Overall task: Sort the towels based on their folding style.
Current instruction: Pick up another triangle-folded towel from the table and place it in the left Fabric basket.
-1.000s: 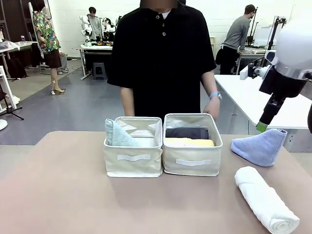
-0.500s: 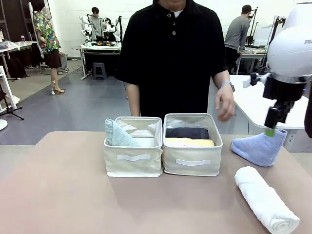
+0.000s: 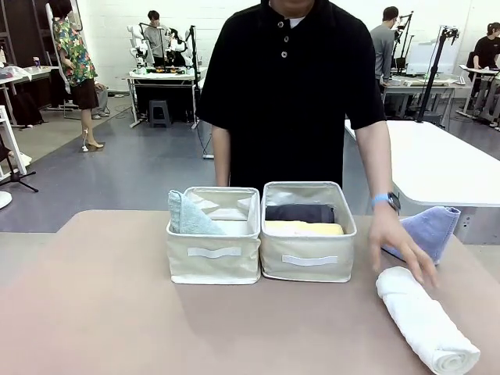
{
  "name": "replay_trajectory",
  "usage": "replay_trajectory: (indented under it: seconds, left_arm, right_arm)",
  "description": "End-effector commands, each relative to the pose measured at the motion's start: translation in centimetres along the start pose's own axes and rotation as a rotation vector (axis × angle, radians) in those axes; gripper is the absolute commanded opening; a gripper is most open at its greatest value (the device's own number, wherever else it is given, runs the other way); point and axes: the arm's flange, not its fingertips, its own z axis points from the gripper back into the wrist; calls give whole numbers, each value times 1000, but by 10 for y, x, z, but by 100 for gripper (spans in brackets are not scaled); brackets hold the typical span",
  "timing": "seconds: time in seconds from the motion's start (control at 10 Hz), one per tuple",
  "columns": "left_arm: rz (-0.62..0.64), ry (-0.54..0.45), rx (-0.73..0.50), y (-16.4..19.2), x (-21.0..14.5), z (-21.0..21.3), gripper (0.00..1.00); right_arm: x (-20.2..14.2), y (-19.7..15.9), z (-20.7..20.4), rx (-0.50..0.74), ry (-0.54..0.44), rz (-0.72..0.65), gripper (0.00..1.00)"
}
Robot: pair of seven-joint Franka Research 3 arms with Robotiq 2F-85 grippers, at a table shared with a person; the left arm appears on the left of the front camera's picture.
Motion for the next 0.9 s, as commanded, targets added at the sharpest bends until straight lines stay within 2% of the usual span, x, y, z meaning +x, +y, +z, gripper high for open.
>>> replay_trajectory:
  seconds: [0.0,0.5,0.6,0.8]
  left_arm:
    - [15,-6,10,-3,2,-1,100]
    - [15,-6,10,-3,2,-1,100]
    - [15,-6,10,-3,2,-1,100]
    - [15,-6,10,-3,2,-1,100]
  right_arm:
    - [26,-17,-30,39,2,5,100]
    - [33,-23,-43,87,7,13,100]
    - [41,-24,-48,111,11,23,100]
    - [85,-32,-71,104,15,7,100]
